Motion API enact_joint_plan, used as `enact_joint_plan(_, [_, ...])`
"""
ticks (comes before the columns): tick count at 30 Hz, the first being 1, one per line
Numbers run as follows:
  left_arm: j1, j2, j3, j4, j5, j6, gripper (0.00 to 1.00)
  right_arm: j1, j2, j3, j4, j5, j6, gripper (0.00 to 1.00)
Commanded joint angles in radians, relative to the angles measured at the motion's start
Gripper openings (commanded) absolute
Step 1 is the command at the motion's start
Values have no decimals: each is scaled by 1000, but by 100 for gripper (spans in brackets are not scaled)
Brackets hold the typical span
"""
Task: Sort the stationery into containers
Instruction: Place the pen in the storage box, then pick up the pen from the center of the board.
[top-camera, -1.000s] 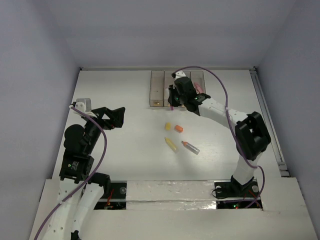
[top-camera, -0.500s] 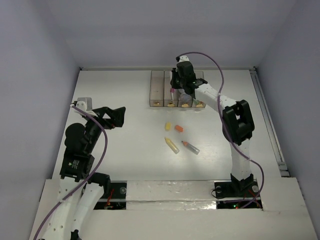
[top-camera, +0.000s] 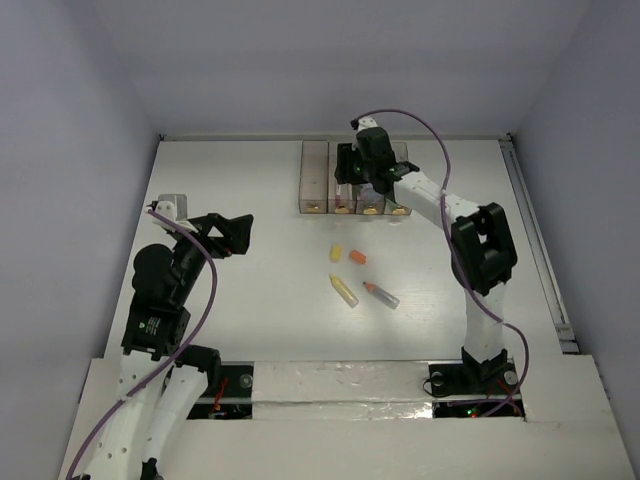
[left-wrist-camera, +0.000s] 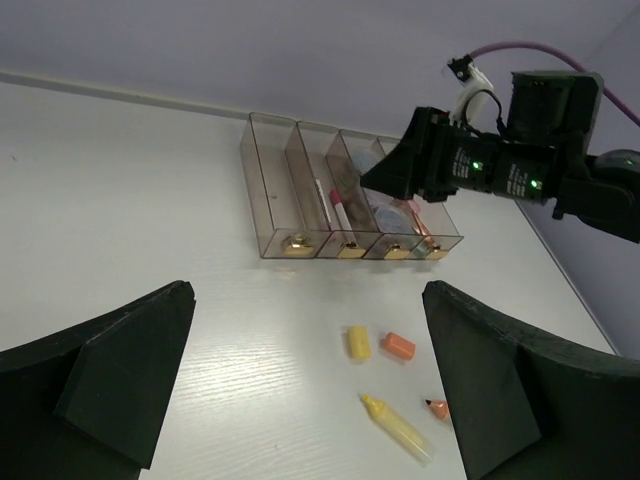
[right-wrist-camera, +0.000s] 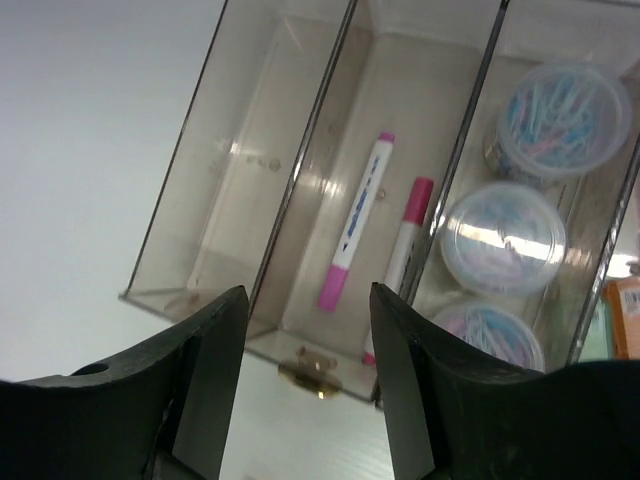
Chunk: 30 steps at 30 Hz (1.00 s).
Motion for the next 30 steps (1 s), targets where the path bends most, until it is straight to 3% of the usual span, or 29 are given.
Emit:
enact_joint_plan(1, [-4, -1, -6, 60, 23, -4, 98, 4, -165, -146, 49, -58, -14, 57])
enact_joint_plan(6, [-4, -7, -9, 65, 36, -5, 95, 4, -349, -427, 66, -146, -10, 54])
enact_joint_plan(11, [-4, -19, -9, 66, 40, -5, 93, 4, -490, -630, -80, -158, -26, 53])
enact_joint_plan(22, [-13, -34, -9, 55, 48, -4, 94, 79, -530, -624, -499, -14, -66, 60])
enact_joint_plan(30, [-22, -39, -8, 55, 55, -2, 94, 119, -497, -622, -557, -60, -134, 65])
